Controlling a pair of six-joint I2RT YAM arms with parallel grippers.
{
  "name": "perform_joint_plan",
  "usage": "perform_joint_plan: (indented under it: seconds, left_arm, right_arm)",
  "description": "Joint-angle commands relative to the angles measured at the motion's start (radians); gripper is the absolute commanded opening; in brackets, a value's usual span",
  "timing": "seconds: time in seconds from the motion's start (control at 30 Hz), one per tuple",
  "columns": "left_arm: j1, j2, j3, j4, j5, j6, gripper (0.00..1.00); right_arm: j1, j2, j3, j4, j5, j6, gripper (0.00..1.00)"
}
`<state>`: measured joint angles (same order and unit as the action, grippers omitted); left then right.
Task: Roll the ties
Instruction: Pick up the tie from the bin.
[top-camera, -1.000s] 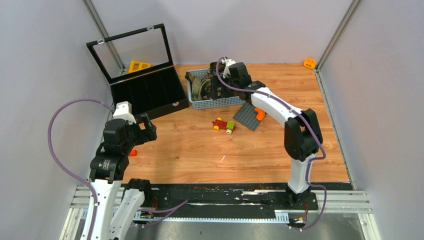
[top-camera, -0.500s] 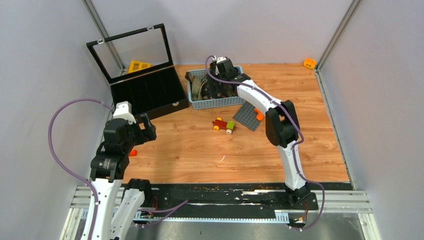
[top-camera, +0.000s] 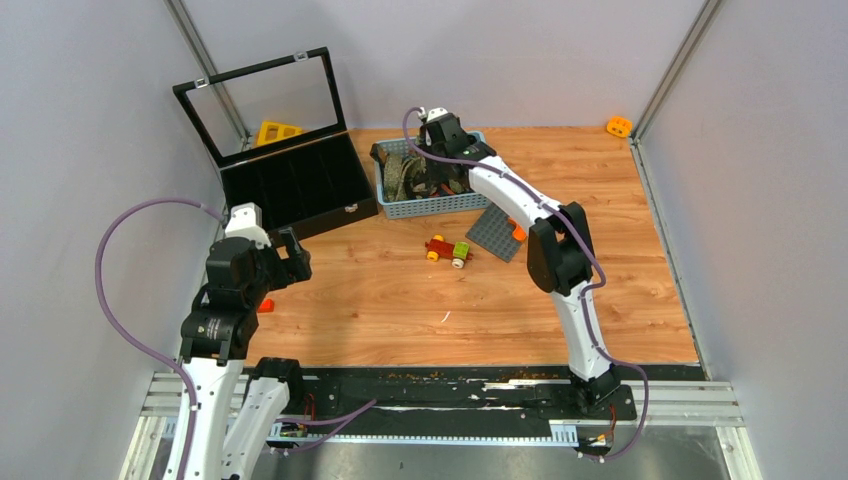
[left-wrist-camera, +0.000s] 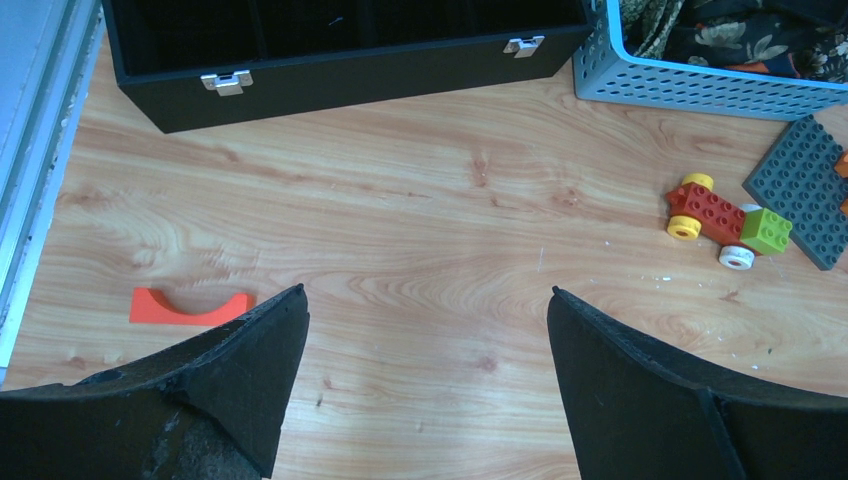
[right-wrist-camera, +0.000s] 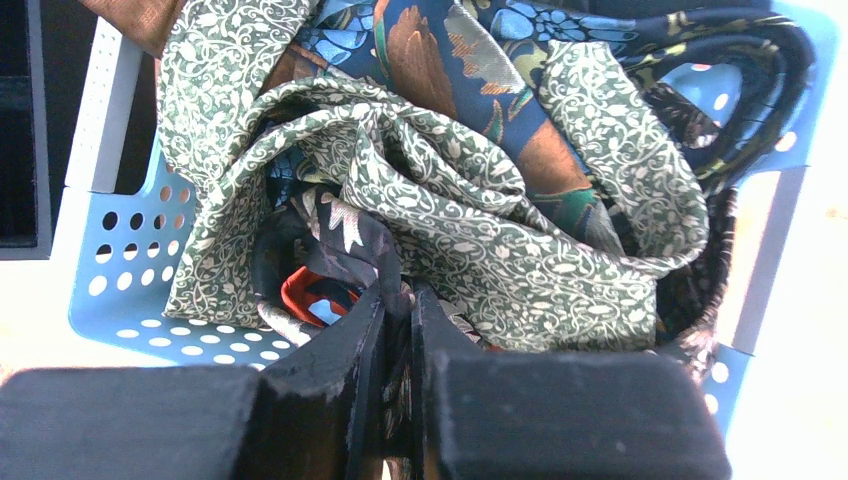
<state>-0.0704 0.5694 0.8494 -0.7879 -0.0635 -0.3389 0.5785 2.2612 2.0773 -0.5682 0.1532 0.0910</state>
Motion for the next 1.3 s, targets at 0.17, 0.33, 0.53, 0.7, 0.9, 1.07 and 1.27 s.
perform_joint_plan:
  seconds: [0.17,0.33,0.53,0.7,0.9,1.07,1.27]
  left_arm:
    - [0.007,-0.011,-0.007,0.03,0.013,0.003,0.95]
    - [0.007,-0.012,-0.007,0.031,0.015,0.005,0.95]
    - [0.006,-0.018,-0.009,0.032,0.016,0.005,0.94]
    - [0.006,-0.021,-0.009,0.033,0.016,0.005,0.94]
    - [0.007,-0.019,-0.01,0.034,0.019,0.005,0.94]
    - [0.007,-0.019,-0.011,0.035,0.021,0.005,0.94]
    - [0.007,-0.014,-0.012,0.035,0.022,0.007,0.94]
  right_arm:
    - [0.019,-0.208,0.11,0.008,0.032,-0.04,0.08]
    - [0.019,-0.237,0.138,0.002,0.012,-0.027,0.06]
    - [0.025,-0.265,0.181,0.016,-0.026,-0.025,0.0]
    - [0.033,-0.298,0.25,0.036,-0.027,-0.044,0.0]
    - [0.077,-0.394,0.249,0.101,-0.034,-0.044,0.0]
    - [0.132,-0.479,0.235,0.135,-0.045,-0.04,0.0]
    - [0.173,-0.585,0.193,0.146,-0.086,-0.019,0.0]
